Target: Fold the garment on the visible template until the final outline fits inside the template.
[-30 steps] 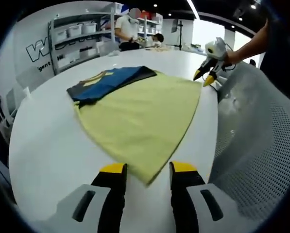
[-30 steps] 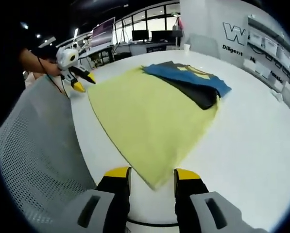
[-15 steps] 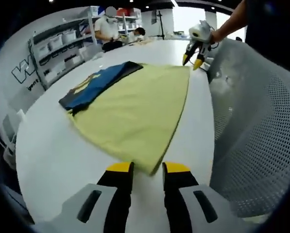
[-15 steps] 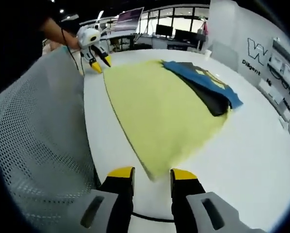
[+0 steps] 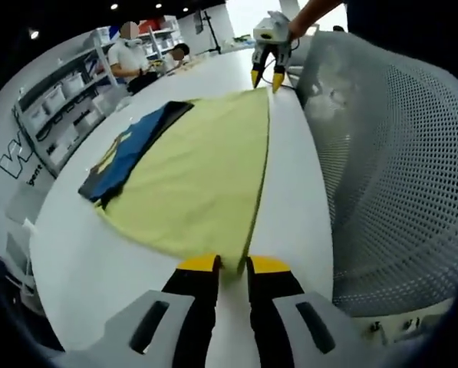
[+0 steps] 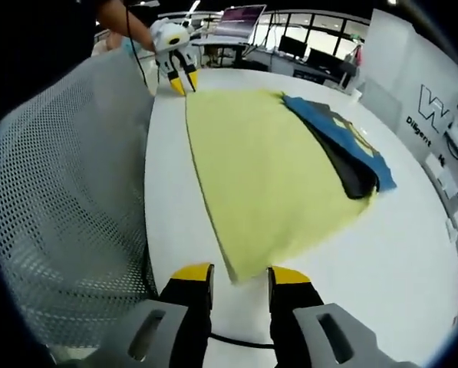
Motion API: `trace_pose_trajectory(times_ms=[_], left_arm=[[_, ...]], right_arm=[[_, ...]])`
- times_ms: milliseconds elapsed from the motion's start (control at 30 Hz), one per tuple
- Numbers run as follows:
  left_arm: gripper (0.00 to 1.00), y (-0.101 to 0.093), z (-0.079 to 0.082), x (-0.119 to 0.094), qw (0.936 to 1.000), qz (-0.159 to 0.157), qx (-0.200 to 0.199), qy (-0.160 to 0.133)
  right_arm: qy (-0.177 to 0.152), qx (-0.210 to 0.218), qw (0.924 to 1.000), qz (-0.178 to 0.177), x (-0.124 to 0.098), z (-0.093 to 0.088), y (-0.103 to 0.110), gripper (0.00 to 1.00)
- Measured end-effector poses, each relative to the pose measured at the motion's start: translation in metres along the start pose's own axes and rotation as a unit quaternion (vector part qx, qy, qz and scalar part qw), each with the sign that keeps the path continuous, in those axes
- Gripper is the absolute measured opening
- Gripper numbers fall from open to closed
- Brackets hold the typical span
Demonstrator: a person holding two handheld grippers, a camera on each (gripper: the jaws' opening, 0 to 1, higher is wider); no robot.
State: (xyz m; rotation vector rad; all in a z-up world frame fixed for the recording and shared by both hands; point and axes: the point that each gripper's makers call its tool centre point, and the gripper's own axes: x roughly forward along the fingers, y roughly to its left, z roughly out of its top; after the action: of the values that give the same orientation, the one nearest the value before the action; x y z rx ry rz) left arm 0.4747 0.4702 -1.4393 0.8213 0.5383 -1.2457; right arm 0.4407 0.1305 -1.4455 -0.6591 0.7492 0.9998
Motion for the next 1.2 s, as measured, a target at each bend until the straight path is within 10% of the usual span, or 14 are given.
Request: trace_pose_trajectory(times_ms=[367,1200], left_arm=[[0.07,-0.006,0.005,0.005,0.9977,-0.032,0.057,0.019],[0.21,0.004,-0.002,0.001,0.9986,-0.046,0.003,0.028]], right_arm=[[0.003,-0.023,0.9996,0.019,0.001,0.007,0.001,0.26],[0.049,-0.086,0.993,0.064,0.005,0.0,0.004,0.05]])
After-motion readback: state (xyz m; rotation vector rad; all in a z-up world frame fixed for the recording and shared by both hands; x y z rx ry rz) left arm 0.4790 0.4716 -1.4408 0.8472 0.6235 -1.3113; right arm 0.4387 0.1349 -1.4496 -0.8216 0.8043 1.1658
